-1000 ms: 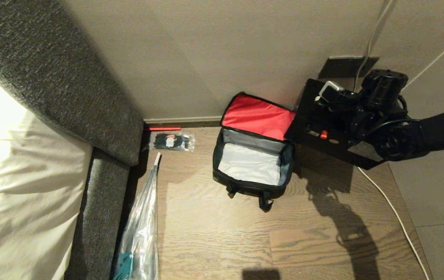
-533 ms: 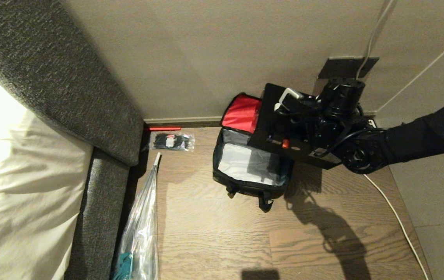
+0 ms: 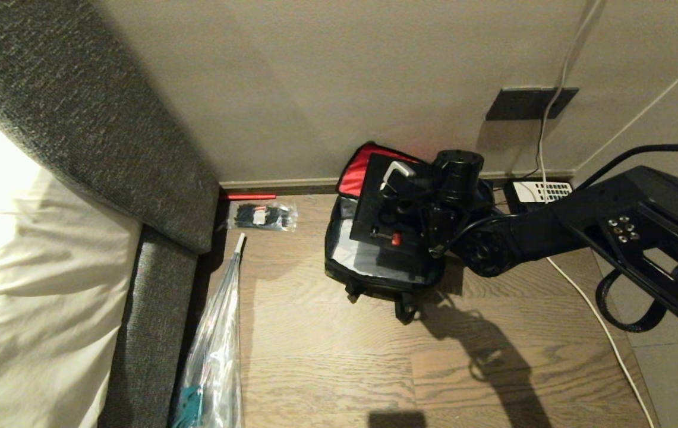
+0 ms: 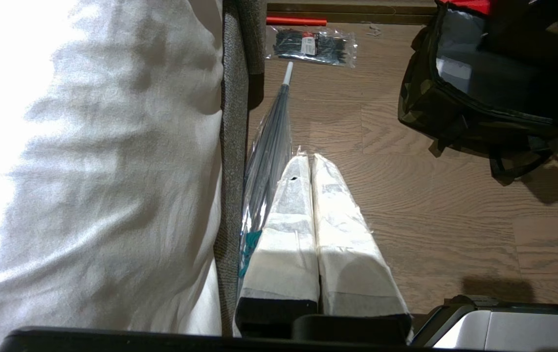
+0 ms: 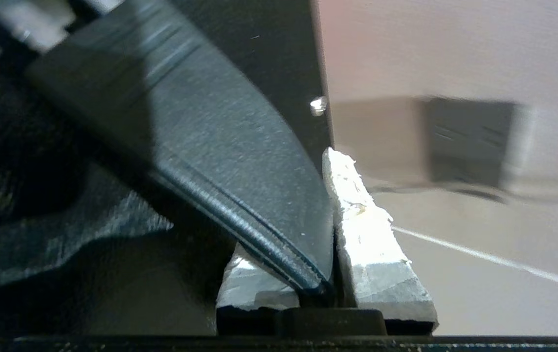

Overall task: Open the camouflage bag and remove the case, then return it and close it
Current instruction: Place the black box back

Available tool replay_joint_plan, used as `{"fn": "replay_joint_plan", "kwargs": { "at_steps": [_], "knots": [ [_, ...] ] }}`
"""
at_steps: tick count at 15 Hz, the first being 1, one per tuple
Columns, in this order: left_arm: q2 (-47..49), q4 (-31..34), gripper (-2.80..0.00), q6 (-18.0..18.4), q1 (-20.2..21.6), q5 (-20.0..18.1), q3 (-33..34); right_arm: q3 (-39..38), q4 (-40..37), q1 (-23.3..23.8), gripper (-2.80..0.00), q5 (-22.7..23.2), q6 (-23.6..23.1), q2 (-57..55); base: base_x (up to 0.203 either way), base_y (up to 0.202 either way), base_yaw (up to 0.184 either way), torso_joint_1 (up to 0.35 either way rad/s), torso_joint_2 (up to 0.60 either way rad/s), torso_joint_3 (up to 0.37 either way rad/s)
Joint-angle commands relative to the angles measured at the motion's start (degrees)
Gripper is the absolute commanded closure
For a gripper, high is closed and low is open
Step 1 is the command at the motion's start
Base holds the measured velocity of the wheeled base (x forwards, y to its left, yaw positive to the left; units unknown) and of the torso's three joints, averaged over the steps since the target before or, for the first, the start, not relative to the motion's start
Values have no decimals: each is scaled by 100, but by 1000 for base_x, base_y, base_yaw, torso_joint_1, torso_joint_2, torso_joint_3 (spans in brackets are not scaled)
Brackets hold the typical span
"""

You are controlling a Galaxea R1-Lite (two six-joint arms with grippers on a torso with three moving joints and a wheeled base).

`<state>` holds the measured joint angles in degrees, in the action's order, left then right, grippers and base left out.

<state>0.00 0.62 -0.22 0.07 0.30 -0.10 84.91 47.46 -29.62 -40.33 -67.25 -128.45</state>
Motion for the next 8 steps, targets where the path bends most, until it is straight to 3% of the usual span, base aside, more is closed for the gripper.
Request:
{"fn": "replay_joint_plan", "kwargs": {
  "at_steps": [1,8],
  "knots": [
    [-9,-1,0,-4,1,5,1,255,-170,-73,0,24,139,-255,0,0,0,0,0,0],
    [-9,-1,0,-4,1,5,1,1116,-570,-195,0,43,214,-595,0,0,0,0,0,0]
  ]
}}
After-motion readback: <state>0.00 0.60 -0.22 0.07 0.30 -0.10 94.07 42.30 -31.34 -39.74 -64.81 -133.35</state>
